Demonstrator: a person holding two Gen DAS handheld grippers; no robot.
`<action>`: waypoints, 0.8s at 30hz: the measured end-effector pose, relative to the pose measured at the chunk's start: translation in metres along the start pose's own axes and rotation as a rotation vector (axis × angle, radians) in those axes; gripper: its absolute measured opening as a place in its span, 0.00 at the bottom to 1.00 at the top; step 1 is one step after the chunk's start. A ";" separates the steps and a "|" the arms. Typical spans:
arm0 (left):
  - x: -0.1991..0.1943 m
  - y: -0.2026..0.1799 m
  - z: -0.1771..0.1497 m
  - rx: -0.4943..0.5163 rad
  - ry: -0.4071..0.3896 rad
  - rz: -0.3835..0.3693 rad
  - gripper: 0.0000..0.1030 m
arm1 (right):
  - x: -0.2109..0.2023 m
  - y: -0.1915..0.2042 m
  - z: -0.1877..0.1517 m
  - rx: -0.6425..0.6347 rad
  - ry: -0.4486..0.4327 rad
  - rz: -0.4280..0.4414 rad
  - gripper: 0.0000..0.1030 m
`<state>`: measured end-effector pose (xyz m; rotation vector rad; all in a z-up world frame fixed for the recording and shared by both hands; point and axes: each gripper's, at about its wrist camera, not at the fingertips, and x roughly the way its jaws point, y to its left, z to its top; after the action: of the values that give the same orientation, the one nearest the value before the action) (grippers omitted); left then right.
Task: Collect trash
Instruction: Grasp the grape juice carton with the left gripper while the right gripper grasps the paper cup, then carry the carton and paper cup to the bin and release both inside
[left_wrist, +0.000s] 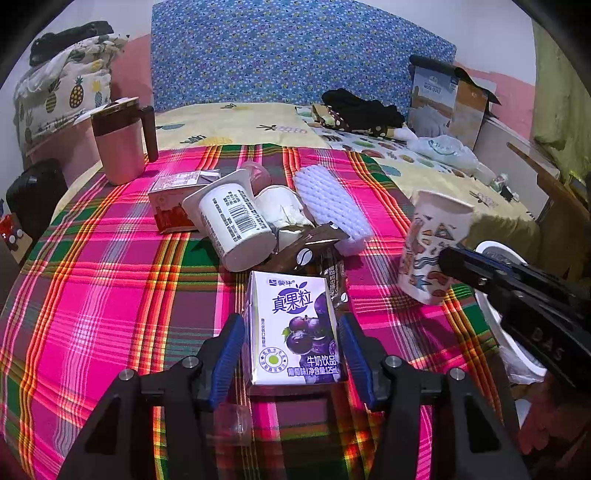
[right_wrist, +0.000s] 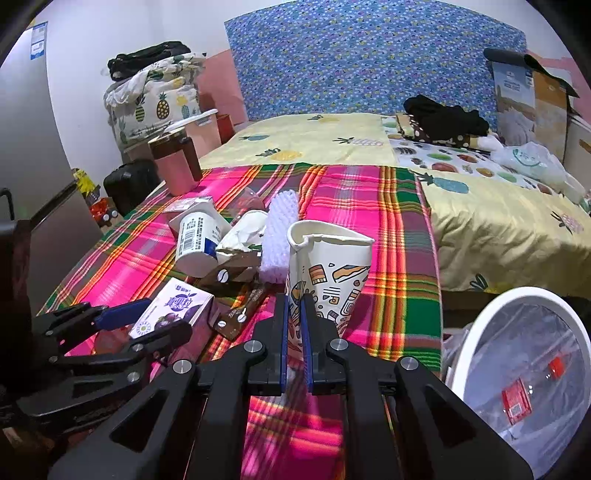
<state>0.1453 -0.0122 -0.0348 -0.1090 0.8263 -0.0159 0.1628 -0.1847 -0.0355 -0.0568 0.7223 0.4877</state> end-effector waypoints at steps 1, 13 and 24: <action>-0.001 -0.001 0.000 0.005 0.002 0.001 0.52 | -0.002 -0.001 0.000 0.004 -0.004 -0.002 0.06; 0.004 -0.005 -0.001 0.010 0.048 -0.010 0.56 | -0.014 -0.012 -0.010 0.039 -0.019 -0.022 0.06; 0.006 -0.014 -0.003 0.036 0.041 0.021 0.55 | -0.029 -0.018 -0.016 0.059 -0.041 -0.035 0.06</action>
<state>0.1475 -0.0265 -0.0396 -0.0663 0.8674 -0.0137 0.1426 -0.2160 -0.0314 -0.0043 0.6942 0.4330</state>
